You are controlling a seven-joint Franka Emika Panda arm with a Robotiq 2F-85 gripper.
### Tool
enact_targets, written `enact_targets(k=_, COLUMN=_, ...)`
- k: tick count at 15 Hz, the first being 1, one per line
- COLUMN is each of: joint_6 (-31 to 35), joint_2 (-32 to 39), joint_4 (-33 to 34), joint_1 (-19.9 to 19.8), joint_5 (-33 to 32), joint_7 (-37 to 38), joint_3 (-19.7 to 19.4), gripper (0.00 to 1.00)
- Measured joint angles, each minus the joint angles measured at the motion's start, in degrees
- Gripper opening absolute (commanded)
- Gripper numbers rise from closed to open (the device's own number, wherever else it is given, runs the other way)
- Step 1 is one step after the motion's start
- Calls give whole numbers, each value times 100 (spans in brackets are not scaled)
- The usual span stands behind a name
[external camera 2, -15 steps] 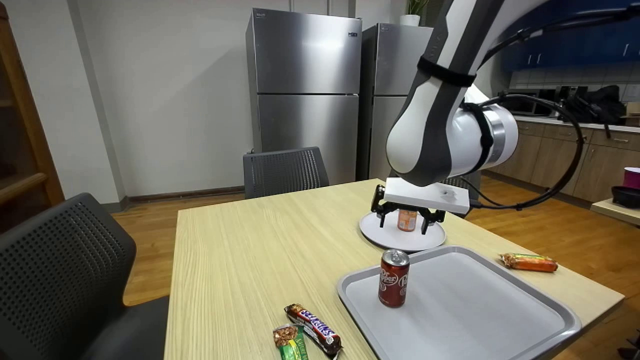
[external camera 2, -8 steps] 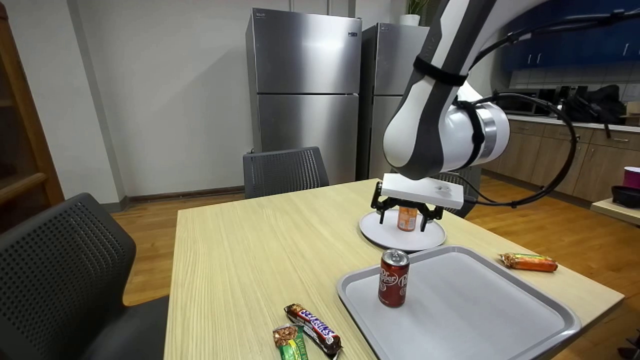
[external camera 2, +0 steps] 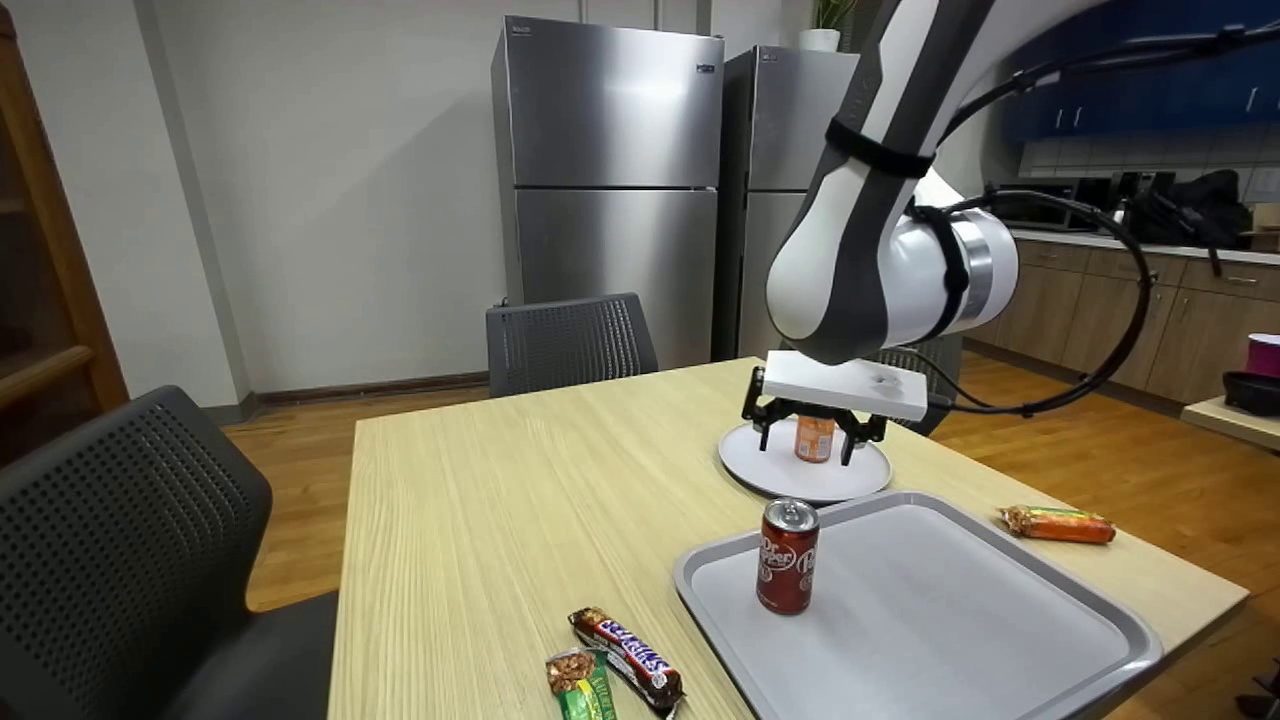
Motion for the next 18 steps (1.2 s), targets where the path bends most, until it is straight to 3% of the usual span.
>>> enact_targets(k=5, joint_6=4, joint_2=6, joint_4=119, joint_1=-115, joint_5=-122, joint_7=0, joint_3=-110, gripper=100)
enact_targets(k=11, joint_6=77, joint_2=4, joint_4=328, joint_1=-528, joint_5=-427, joint_7=-275, joint_3=-30, gripper=100)
enact_targets(k=14, joint_6=122, joint_2=-11, joint_4=412, joint_1=-988, joint_5=-478, joint_7=-776, joint_3=358, gripper=100)
enact_targets(k=18, joint_6=144, joint_2=-67, joint_4=525, joint_1=-1985, joint_5=-478, joint_7=-1567, joint_3=1371, gripper=100)
